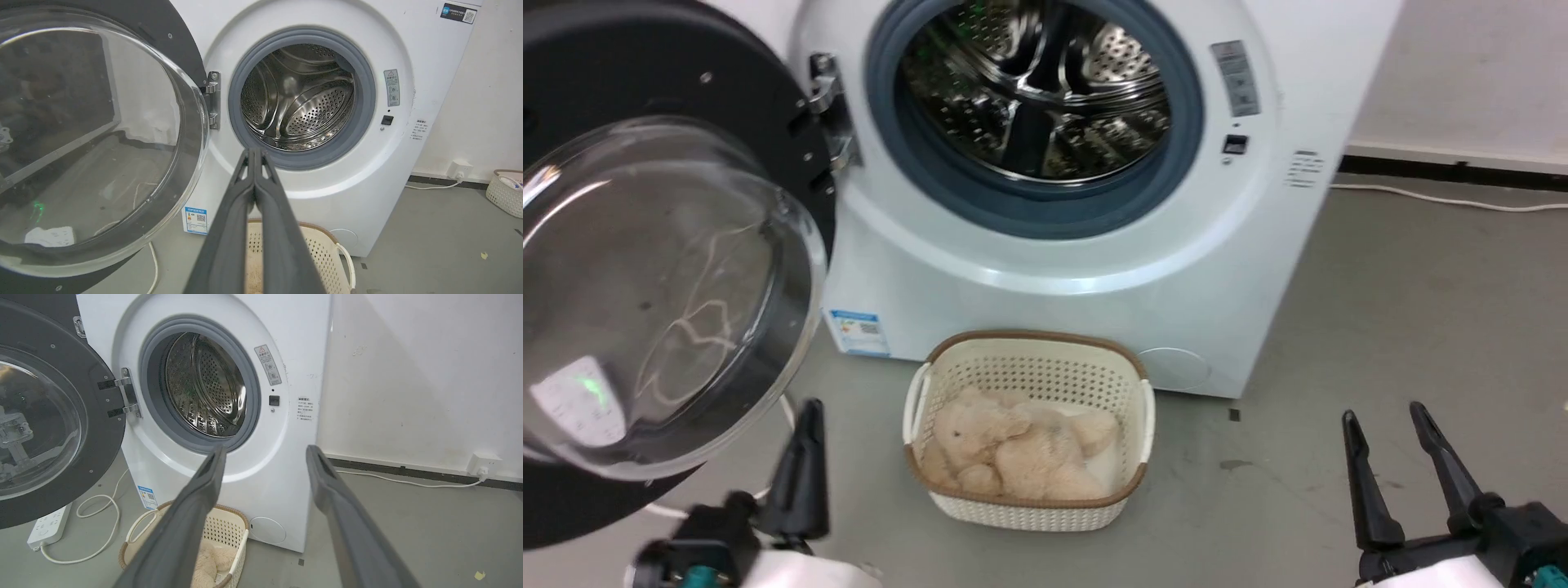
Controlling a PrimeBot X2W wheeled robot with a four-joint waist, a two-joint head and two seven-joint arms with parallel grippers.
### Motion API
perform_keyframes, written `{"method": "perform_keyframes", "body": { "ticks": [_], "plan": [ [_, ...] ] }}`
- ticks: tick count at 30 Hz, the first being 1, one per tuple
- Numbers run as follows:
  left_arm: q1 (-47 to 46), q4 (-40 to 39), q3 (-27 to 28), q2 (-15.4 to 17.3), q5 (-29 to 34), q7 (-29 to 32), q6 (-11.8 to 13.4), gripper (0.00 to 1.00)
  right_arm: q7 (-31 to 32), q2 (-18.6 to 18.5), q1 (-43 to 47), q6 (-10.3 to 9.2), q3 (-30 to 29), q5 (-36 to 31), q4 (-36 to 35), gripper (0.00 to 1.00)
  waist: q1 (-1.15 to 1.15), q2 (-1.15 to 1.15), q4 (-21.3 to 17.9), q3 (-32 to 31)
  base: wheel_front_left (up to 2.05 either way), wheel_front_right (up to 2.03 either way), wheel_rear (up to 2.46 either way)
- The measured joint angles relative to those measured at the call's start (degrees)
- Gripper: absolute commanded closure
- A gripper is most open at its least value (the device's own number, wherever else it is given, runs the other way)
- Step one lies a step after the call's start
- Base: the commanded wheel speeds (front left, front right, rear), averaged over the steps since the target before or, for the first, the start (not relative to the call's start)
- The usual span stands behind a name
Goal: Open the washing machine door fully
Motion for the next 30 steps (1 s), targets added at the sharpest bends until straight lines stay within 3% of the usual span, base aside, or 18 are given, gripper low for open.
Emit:
{"method": "perform_keyframes", "body": {
  "ticks": [1, 2, 3, 4, 12, 30],
  "plan": [
    [0.3, 0.5, -0.6, -0.3, 0.5, -0.2, 0.0, 1.00, -0.1, 0.0, 0.2, 0.00, 0.0, 0.0, 0.0, 0.00, 0.00, 0.00, -0.4, -0.2, 0.00, 0.00, 0.00],
    [0.6, 1.1, -1.2, -0.5, 0.9, -0.3, 0.0, 0.79, -0.1, 0.0, 0.3, 0.00, -0.1, 0.0, 0.0, 0.00, 0.00, 0.00, -0.7, -0.4, 0.00, 0.00, 0.00],
    [0.8, 1.5, -1.5, -0.9, 1.4, -0.5, 0.3, 0.24, -0.1, 0.0, 0.5, 0.00, -0.1, 0.0, 0.0, 0.00, 0.00, 0.00, -0.9, -0.6, 0.00, 0.00, 0.00],
    [1.0, 1.9, -1.9, -1.1, 1.9, -0.8, 0.5, 0.00, -0.1, 0.0, 0.9, 0.00, -0.2, 0.0, 0.0, 0.00, 0.00, 0.00, -1.1, -0.8, 0.00, 0.00, 0.00],
    [1.8, 5.7, -4.7, -2.3, 4.7, -1.3, 1.3, 0.00, -0.3, 0.0, 1.6, 0.00, -0.6, 0.3, 0.1, 0.00, 0.00, 0.00, -1.2, -1.5, 0.00, 0.00, 0.00],
    [1.3, 8.3, -4.6, -2.3, 5.1, -1.8, 1.5, 0.00, -0.3, 0.0, 1.7, 0.00, -0.2, 1.0, 1.6, 0.00, 0.01, 0.00, -1.5, -1.8, 0.00, 0.00, 0.00]
  ]
}}
